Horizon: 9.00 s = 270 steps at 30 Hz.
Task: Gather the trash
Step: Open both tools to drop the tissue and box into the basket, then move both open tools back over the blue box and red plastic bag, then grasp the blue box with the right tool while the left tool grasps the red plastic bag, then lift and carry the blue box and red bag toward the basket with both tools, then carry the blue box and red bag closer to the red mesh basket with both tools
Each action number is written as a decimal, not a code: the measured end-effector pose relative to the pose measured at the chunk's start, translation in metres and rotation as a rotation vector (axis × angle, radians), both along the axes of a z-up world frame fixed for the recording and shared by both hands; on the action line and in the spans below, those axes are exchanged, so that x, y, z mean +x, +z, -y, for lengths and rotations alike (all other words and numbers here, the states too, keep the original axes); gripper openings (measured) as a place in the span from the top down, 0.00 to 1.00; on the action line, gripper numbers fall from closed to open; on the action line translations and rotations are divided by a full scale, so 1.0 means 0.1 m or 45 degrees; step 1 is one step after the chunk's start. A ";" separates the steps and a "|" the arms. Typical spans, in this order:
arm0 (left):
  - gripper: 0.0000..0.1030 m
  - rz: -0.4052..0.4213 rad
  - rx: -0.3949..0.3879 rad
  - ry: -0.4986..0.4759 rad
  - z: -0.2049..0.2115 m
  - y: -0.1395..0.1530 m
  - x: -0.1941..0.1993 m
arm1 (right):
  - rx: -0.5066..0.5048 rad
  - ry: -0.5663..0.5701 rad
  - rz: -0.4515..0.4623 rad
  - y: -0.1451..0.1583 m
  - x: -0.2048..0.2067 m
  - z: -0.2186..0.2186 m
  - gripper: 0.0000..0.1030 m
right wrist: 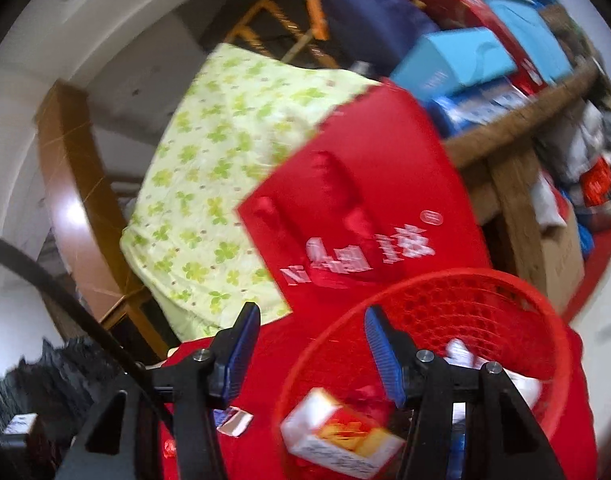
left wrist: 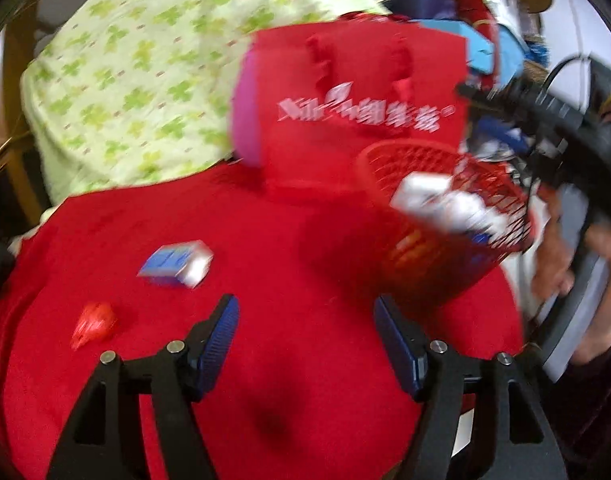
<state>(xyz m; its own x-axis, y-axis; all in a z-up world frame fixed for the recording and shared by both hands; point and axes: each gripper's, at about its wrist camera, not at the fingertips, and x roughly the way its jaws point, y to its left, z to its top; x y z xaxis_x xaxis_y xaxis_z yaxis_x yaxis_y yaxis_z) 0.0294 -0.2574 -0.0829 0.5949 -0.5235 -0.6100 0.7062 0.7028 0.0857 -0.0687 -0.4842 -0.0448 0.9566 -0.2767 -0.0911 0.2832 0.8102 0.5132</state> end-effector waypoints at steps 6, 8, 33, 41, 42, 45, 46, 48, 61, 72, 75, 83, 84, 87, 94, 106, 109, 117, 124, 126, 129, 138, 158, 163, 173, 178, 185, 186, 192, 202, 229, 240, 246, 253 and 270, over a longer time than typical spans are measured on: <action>0.31 -0.083 0.021 0.202 -0.67 -0.29 0.18 | -0.255 0.136 0.001 0.14 0.30 -0.70 0.43; 0.31 -0.098 0.013 0.260 -0.85 -0.35 0.23 | -0.307 0.206 -0.037 0.12 0.45 -0.93 0.43; 0.31 -0.123 0.008 0.643 -1.74 -0.54 0.65 | -0.188 0.479 -0.480 -0.41 1.64 -1.73 0.43; 0.31 -0.154 0.010 0.686 -1.83 -0.67 0.71 | -0.192 0.485 -0.579 -0.54 1.76 -1.77 0.43; 0.31 -0.154 0.016 0.692 -1.83 -0.68 0.72 | -0.188 0.485 -0.586 -0.55 1.77 -1.77 0.43; 0.30 -0.151 0.037 0.700 -1.83 -0.73 0.73 | -0.167 0.483 -0.603 -0.57 1.79 -1.74 0.43; 0.30 -0.149 0.046 0.701 -1.83 -0.74 0.72 | -0.162 0.484 -0.606 -0.58 1.80 -1.74 0.43; 0.29 -0.144 0.059 0.703 -1.82 -0.76 0.73 | -0.160 0.482 -0.610 -0.58 1.81 -1.75 0.43; 0.29 -0.107 0.134 0.692 -1.70 -0.77 0.67 | -0.166 0.491 -0.603 -0.56 1.79 -1.77 0.43; 0.28 -0.092 0.163 0.678 -1.61 -0.74 0.62 | -0.140 0.483 -0.575 -0.52 1.73 -1.68 0.43; 0.28 -0.098 0.161 0.680 -1.61 -0.74 0.62 | -0.138 0.483 -0.571 -0.51 1.72 -1.67 0.43; 0.28 -0.116 0.159 0.702 -1.65 -0.78 0.68 | -0.133 0.487 -0.578 -0.52 1.73 -1.68 0.43; 0.28 -0.120 0.158 0.704 -1.66 -0.79 0.68 | -0.132 0.488 -0.581 -0.52 1.73 -1.68 0.43; 0.28 -0.136 0.154 0.711 -1.68 -0.84 0.69 | -0.131 0.492 -0.592 -0.54 1.75 -1.69 0.43; 0.28 -0.192 0.146 0.715 -1.72 -1.01 0.78 | -0.147 0.502 -0.630 -0.60 1.83 -1.74 0.43; 0.28 -0.256 0.113 0.732 -1.83 -1.16 0.95 | -0.203 0.498 -0.704 -0.75 2.14 -1.83 0.43; 0.28 -0.261 0.103 0.737 -1.87 -1.16 0.98 | -0.222 0.483 -0.720 -0.80 2.32 -1.79 0.43; 0.28 -0.264 0.099 0.749 -1.96 -1.16 1.03 | -0.220 0.467 -0.659 -0.81 2.73 -1.52 0.41; 0.28 -0.240 0.104 0.771 -2.02 -1.14 1.08 | -0.181 0.544 -0.680 -0.96 3.10 -1.34 0.41; 0.28 -0.241 0.112 0.772 -2.01 -1.15 1.09 | -0.136 0.570 -0.684 -1.01 3.17 -1.30 0.41; 0.28 -0.234 0.135 0.770 -1.98 -1.16 1.10 | -0.114 0.597 -0.692 -1.06 3.24 -1.29 0.41; 0.28 -0.216 0.118 0.792 -2.02 -1.10 1.06 | -0.140 0.947 -0.770 -1.07 3.21 -1.81 0.41; 0.28 -0.182 0.072 0.812 -2.12 -0.81 1.12 | -0.273 0.523 -0.919 -1.17 3.38 -2.40 0.27; 0.28 -0.184 0.013 0.774 -2.00 -0.60 1.42 | -0.203 0.529 -0.952 -1.24 3.43 -2.16 0.37; 0.25 -0.355 -0.072 0.591 -1.43 -0.68 2.14 | -0.064 0.538 -0.849 -1.05 3.24 -1.71 0.39; 0.25 -0.467 -0.111 0.595 -1.32 -0.89 2.45 | -0.063 0.527 -0.829 -1.01 3.17 -1.62 0.39; 0.37 -0.548 -0.196 0.643 -1.35 -1.08 2.55 | -0.075 0.526 -0.792 -0.98 3.10 -1.60 0.39; 0.39 -0.538 -0.200 0.648 -1.35 -1.07 2.53 | -0.081 0.529 -0.784 -0.96 3.08 -1.60 0.39; 0.40 -0.456 -0.188 0.649 -1.44 -0.92 2.27 | -0.129 0.548 -0.730 -0.85 2.98 -1.66 0.39; 0.40 -0.124 -0.031 0.688 -1.50 -0.35 1.58 | -0.152 0.546 -0.672 -0.68 2.67 -1.64 0.39; 0.39 0.214 -0.009 0.604 -1.41 0.46 0.54 | -0.154 0.471 -0.317 -0.18 1.16 -1.57 0.39; 0.39 0.268 0.002 0.553 -1.28 0.58 0.31 | -0.208 0.465 -0.211 -0.11 0.75 -1.57 0.39; 0.39 0.280 0.011 0.535 -1.19 0.61 0.28 | -0.227 0.445 -0.190 -0.10 0.64 -1.52 0.39; 0.39 0.279 0.012 0.529 -1.14 0.61 0.27 | -0.261 0.428 -0.188 -0.10 0.53 -1.48 0.39; 0.39 0.268 0.034 0.518 -1.00 0.56 0.23 | -0.293 0.437 -0.164 -0.06 0.40 -1.42 0.39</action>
<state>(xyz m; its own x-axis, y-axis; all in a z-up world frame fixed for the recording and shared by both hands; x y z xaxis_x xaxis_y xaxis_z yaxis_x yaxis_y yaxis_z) 0.0526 -0.1578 -0.0266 0.8615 -0.2071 -0.4637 0.3383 0.9150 0.2198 -0.0288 -0.3421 -0.0512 0.9816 0.0285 -0.1887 0.0272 0.9578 0.2862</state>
